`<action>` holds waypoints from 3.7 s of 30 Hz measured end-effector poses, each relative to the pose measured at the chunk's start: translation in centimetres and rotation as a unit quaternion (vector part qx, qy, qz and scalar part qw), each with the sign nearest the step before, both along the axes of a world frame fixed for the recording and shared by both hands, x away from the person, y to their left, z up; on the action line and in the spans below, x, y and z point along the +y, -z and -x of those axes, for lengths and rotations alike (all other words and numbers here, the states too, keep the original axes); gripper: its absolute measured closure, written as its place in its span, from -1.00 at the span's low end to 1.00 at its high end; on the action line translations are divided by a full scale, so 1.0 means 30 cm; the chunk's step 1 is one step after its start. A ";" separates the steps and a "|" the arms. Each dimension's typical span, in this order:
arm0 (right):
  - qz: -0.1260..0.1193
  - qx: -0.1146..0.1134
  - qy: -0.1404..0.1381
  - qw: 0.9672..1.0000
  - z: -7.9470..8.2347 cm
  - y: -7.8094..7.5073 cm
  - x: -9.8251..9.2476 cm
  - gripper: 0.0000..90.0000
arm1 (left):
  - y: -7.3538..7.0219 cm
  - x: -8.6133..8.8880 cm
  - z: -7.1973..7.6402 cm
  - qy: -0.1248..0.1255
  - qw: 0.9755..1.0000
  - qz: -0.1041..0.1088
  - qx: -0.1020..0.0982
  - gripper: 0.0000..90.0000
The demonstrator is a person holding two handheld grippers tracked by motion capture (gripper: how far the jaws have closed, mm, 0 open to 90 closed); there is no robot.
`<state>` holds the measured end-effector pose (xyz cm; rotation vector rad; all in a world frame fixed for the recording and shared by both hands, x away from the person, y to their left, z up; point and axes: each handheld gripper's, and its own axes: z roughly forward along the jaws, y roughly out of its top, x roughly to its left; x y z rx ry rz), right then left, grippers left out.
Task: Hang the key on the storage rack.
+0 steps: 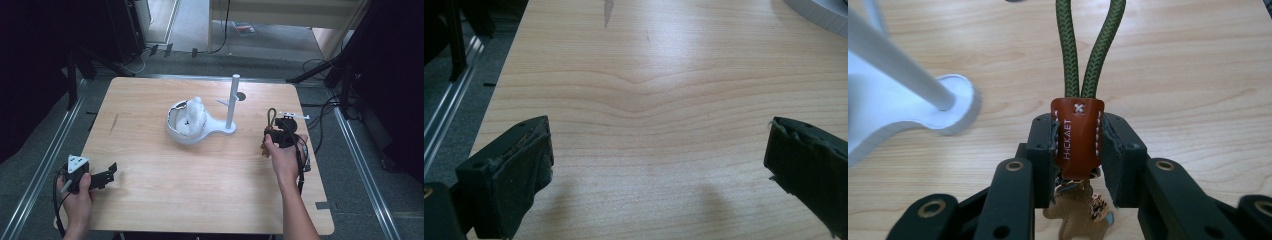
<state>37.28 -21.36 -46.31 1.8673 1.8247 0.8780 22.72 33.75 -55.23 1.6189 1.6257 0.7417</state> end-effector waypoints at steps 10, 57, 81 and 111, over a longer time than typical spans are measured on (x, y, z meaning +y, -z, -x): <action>-0.011 -0.061 -0.029 0.998 0.077 -0.063 0.060 0.54 | -0.001 0.001 0.004 0.000 1.000 0.003 -0.009 -0.99; -0.032 -0.193 -0.105 0.975 0.216 -0.151 0.212 0.54 | -0.006 -0.014 0.022 -0.027 0.996 -0.006 -0.090 -0.99; -0.025 -0.192 -0.129 0.973 0.188 -0.136 0.286 0.54 | -0.006 -0.017 0.022 -0.021 0.996 -0.015 -0.086 -0.99; -0.007 -0.165 -0.127 0.978 0.048 -0.046 0.328 0.51 | -0.007 -0.017 0.015 -0.020 0.997 -0.018 -0.075 -0.99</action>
